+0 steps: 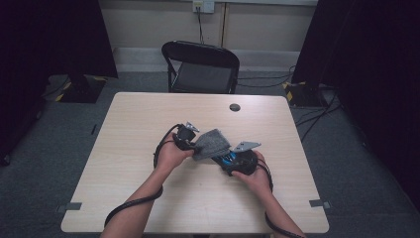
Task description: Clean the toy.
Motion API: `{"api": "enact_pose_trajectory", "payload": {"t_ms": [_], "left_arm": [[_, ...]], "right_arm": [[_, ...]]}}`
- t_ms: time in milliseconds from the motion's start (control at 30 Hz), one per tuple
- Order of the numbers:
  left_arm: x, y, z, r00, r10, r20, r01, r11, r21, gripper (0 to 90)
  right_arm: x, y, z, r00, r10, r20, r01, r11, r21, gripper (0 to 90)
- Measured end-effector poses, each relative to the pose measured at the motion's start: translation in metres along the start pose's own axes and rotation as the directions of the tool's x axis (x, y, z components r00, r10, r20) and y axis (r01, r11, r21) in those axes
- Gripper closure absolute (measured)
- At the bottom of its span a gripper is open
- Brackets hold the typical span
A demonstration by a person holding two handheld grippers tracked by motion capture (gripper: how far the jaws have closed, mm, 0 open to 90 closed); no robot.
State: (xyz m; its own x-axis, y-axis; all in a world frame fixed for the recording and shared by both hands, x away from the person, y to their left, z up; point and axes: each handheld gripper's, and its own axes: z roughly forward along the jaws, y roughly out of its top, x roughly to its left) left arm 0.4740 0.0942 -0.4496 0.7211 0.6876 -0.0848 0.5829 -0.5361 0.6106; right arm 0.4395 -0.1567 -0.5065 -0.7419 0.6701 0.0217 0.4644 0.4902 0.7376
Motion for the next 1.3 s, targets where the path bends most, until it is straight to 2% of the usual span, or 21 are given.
{"api": "enact_pose_trajectory", "payload": {"t_ms": [267,500,1300], "left_arm": [[0.007,0.002,0.001,0.9997,-0.019,-0.012,0.019,0.9998,-0.001,75.4],[0.017,-0.002,0.004,0.9977,-0.062,-0.025,0.062,0.998,0.002,75.4],[0.039,-0.014,0.002,0.9905,-0.122,-0.063,0.123,0.9923,0.008,75.4]], "right_arm": [[0.0,0.0,0.0,1.0,0.0,0.0,0.0,1.0,0.0,23.8],[0.0,0.0,0.0,1.0,0.0,0.0,0.0,1.0,0.0,23.8],[0.0,0.0,0.0,1.0,0.0,-0.001,0.0,1.0,0.0,23.8]]}}
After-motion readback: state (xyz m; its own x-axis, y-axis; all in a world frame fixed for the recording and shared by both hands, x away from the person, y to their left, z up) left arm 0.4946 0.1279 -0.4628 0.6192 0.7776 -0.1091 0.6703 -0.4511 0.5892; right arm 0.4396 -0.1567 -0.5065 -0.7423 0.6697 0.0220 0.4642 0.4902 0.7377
